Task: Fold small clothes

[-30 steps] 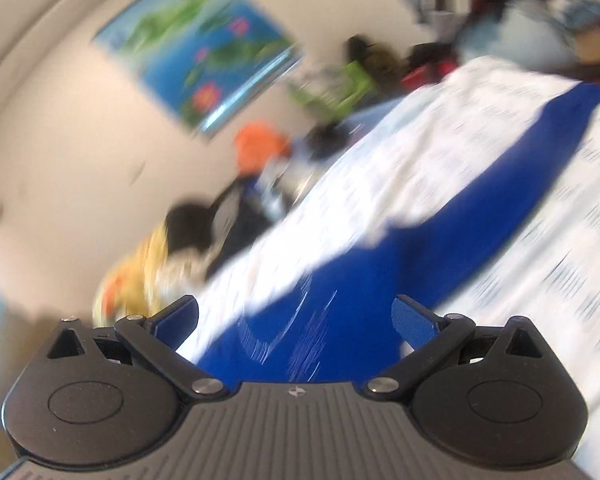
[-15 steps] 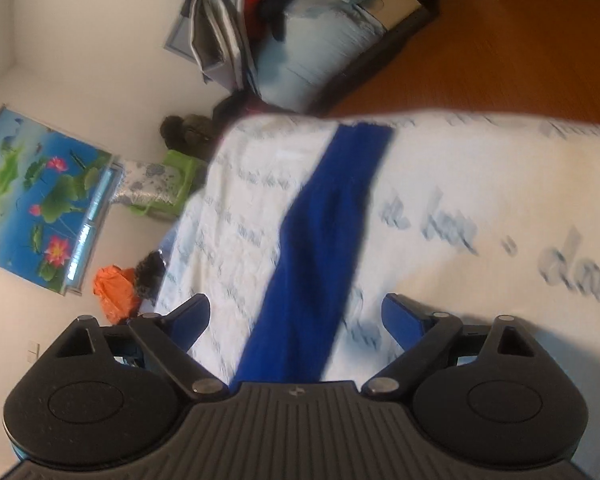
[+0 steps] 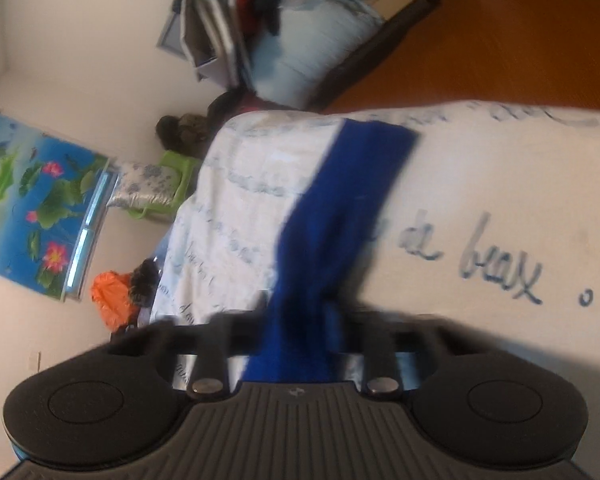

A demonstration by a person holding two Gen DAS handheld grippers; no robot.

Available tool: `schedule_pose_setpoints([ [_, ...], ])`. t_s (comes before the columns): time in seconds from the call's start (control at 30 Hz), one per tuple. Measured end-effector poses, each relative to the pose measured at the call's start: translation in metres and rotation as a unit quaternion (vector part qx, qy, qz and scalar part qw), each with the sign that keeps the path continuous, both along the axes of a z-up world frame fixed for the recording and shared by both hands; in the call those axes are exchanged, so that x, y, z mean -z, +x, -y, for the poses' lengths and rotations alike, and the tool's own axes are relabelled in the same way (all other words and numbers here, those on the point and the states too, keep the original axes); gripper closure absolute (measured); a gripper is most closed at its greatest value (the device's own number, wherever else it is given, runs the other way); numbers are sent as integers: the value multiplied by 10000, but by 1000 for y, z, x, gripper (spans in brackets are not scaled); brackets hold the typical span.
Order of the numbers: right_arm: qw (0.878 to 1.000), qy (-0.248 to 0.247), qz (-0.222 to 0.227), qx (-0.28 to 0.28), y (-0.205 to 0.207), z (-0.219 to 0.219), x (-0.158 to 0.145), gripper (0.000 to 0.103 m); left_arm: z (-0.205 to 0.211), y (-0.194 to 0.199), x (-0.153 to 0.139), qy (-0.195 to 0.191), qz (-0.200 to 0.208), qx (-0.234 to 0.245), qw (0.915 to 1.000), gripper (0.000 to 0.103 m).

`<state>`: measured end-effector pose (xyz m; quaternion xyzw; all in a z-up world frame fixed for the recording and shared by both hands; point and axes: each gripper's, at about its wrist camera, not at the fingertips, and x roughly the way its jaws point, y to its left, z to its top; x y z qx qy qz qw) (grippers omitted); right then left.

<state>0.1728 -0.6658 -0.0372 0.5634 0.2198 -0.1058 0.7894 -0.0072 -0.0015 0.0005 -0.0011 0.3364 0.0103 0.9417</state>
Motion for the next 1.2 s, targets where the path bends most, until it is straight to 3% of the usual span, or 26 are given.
schedule_pose_setpoints([
  [0.03,9999,60,7,95,-2,2,4,98,0,0,0,-2,-1,3,10000,0],
  [0.13,9995,-193,-39,261,-5,-4,-5,99,0,1,0,-14,1,7,10000,0],
  [0.2,9969,-757,148,121,-2,-25,-34,99,2,4,0,-25,-2,14,10000,0],
  [0.27,9861,-1472,594,-484,4,-72,-77,99,1,5,0,-38,0,13,10000,0],
  [0.33,9602,-2106,1093,-1472,8,-149,-119,99,2,5,0,-43,1,16,10000,0],
  [0.43,9095,-2364,1656,-2992,2,-278,-146,93,1,5,0,-40,-1,18,10000,0],
  [0.5,8750,-2190,1787,-3931,-8,-360,-134,53,1,6,0,-38,-3,35,10000,0],
  [0.53,8591,-2147,1683,-4330,-12,-391,-123,16,0,5,-1,-36,-8,55,10000,0],
  [0.57,8493,-2252,1492,-4536,-18,-415,-111,16,-1,4,-2,-59,-13,95,9999,0],
  [0.63,8596,-2389,1330,-4316,-38,-426,-92,16,-7,2,-10,-193,27,164,9997,0],
  [0.7,8726,-2100,1426,-4174,-59,-416,-78,16,-17,-2,-25,-411,285,101,9987,0],
  [0.77,8856,-2149,1364,-3886,-81,-402,-70,15,-28,11,-41,-861,375,132,9955,0],
  [0.87,8941,-2508,1173,-3521,-100,-386,-56,15,-36,70,-53,-1836,-53,331,9824,5],
  [0.9,8963,-2583,1034,-3454,-101,-384,-49,15,-31,92,-55,-2019,-168,426,9783,11],
  [0.97,8980,-2705,868,-3360,-99,-381,-37,15,-11,134,-57,-1735,-208,516,9833,22],
  [1.03,9033,-2631,1010,-3235,-105,-379,-31,15,15,174,-52,-1388,-569,672,9864,18],
  [1.13,9077,-2558,1014,-3170,-109,-377,-29,15,30,225,-33,-1981,-1204,760,9698,20],
  [1.17,9078,-2541,1027,-3174,-108,-377,-29,15,33,237,-27,-2063,-1346,679,9668,24],
  [1.2,9084,-2516,1053,-3170,-107,-376,-28,15,36,245,-26,-2051,-1257,568,9690,26],
])
